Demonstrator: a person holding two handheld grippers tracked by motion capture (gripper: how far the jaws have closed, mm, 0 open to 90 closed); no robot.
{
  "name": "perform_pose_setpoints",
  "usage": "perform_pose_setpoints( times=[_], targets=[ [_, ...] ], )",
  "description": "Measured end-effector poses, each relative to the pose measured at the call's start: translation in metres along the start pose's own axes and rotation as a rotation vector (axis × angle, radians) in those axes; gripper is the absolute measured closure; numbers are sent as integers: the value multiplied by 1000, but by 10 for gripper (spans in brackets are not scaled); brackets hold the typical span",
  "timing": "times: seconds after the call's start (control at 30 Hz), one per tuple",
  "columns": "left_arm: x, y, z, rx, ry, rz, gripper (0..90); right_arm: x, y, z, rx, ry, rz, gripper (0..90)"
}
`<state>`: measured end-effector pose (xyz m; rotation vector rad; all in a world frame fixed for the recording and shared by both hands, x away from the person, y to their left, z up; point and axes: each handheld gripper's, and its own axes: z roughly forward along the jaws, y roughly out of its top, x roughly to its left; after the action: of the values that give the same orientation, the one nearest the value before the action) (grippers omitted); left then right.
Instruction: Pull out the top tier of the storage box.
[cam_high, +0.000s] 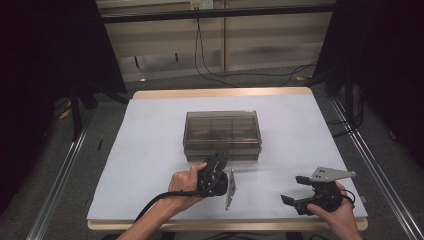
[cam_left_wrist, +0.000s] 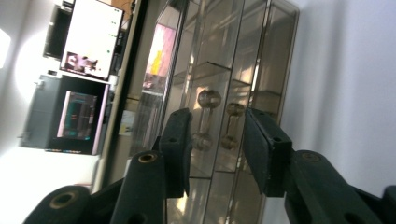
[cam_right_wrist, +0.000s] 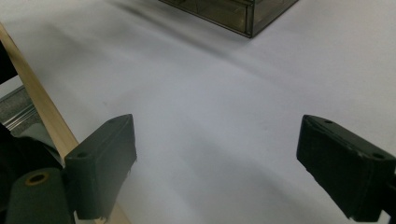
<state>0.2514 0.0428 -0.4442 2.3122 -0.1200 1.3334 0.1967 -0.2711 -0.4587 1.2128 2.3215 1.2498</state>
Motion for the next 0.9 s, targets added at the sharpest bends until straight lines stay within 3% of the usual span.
perform_pose_setpoints(
  times=[0.07, 0.17, 0.23, 0.3, 0.33, 0.37, 0.43, 0.47, 0.5, 0.6, 0.63, 0.67, 0.73, 0.9],
  targets=[
    [5, -1, 0, -50, -46, -47, 619, 0, 0, 0, 0, 1, 1, 120],
    [14, -3, -3, -87, -135, -120, 615, 0, 0, 0, 1, 1, 1, 120],
    [18, -4, -3, -95, -170, -161, 615, 0, 0, 0, 1, 0, 3, 121],
    [25, -6, -4, -119, -241, -205, 616, 0, 0, 1, 2, 1, 2, 120],
    [29, -7, -6, -93, -261, -178, 623, 0, 0, 1, 1, 1, 0, 120],
    [29, -8, -4, -138, -281, -258, 623, 0, 0, 1, 1, 0, 0, 120],
    [34, -9, -5, -151, -325, -297, 622, 0, 0, 1, 0, 1, 2, 120],
    [39, -9, -5, -148, -355, -273, 615, 0, 0, 1, 0, 0, 2, 120],
    [39, -9, -4, -172, -359, -314, 611, 0, 0, 1, 1, 1, 4, 120],
    [45, -9, -4, -166, -419, -323, 620, 0, 0, 1, 5, 4, 4, 120],
    [50, -10, -4, -159, -433, -304, 620, 0, 0, 1, 6, 4, 4, 120],
    [52, -10, -5, -166, -440, -322, 620, 0, 0, 1, 4, 4, 4, 120],
    [59, -11, -6, -172, -499, -330, 620, 0, 0, 1, 3, 3, 4, 120],
    [79, -13, -3, -198, -568, -365, 595, 0, 0, 2, 6, 6, 6, 121]
  ],
)
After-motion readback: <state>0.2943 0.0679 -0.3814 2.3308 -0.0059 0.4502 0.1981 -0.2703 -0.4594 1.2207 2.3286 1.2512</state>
